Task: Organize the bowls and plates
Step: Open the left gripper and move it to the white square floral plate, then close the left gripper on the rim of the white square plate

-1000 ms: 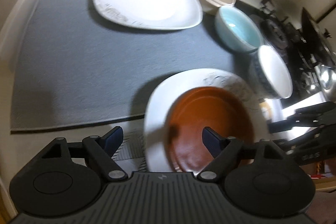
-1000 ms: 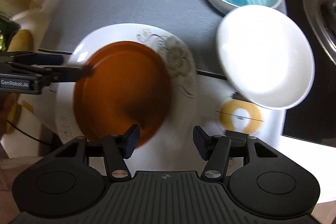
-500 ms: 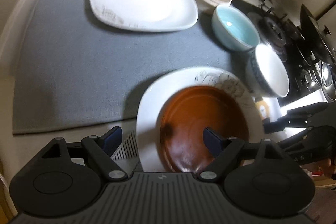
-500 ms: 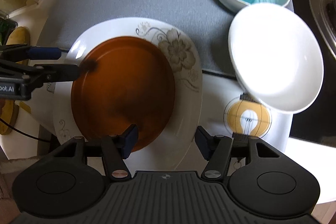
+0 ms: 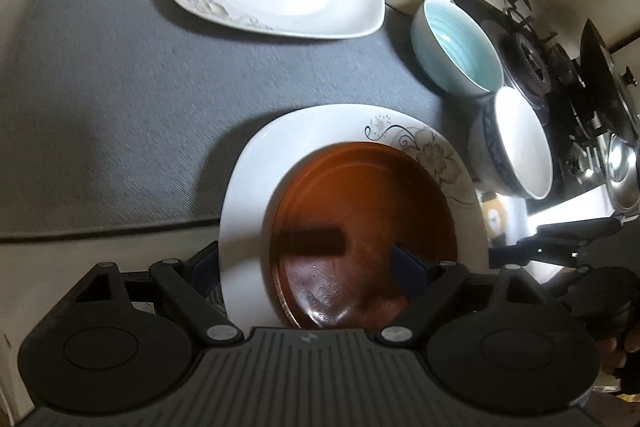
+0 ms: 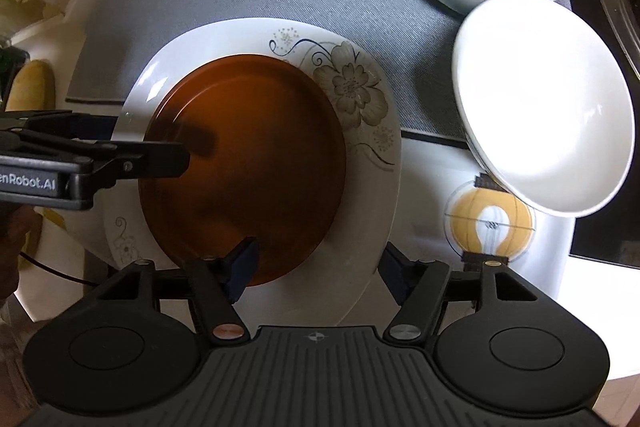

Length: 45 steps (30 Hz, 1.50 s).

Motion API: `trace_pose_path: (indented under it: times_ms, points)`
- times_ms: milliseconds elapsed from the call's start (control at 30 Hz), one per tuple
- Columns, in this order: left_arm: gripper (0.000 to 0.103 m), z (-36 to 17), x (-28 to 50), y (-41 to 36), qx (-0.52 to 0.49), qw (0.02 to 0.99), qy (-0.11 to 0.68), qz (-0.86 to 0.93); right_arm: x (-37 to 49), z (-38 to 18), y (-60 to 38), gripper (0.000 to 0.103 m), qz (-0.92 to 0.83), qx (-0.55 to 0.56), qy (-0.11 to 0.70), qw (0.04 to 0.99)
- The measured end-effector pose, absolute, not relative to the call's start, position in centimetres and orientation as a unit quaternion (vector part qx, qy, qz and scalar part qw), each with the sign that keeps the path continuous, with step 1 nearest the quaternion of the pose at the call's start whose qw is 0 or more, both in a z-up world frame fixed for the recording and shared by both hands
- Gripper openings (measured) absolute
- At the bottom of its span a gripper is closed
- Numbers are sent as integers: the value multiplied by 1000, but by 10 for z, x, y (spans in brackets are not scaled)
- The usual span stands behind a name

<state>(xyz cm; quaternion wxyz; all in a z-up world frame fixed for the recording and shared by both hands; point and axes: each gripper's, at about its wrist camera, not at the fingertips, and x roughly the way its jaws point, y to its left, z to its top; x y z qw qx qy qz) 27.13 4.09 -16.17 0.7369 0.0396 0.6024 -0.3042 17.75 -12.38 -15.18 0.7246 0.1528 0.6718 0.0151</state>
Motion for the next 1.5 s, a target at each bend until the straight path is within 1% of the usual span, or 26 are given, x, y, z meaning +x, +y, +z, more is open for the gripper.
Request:
trace_pose_path:
  times_ms: [100,167,267,367,467,533,567,600,700,833,933,1200,1500]
  points:
    - [91,-160,273,43,42,744,594,-303,178,-150,-121,70,22,152,666,731]
    - [91,-157,273,46,52,755,586,-290,175,-148,-125,69,27,157,661,733]
    - [92,-153,280,57,66,772,576,-259,164,-145,-140,69,-1,143,661,737]
    - [92,-149,294,70,44,787,570,-232,159,-132,-158,70,-21,170,649,741]
    - [92,-142,310,73,20,802,559,-212,168,-112,-160,72,-11,195,616,763]
    - [102,-136,319,72,6,812,547,-205,178,-98,-155,75,6,203,588,783]
    - [103,-132,324,72,-4,820,535,-201,184,-92,-152,77,14,205,573,793]
    - [103,-129,329,71,-12,828,524,-197,192,-86,-150,80,20,208,557,804]
    - [103,-128,346,66,-25,839,510,-187,215,-76,-149,84,21,216,517,828]
    - [103,-137,371,57,-42,839,514,-173,245,-73,-157,85,6,230,472,851]
    - [103,-144,390,57,-41,838,521,-159,273,-79,-171,85,-7,225,452,863]
    - [103,-157,422,49,-44,833,530,-149,330,-102,-181,85,-21,209,454,866]
    - [103,-172,443,42,-46,826,542,-148,353,-130,-187,85,-53,202,482,851]
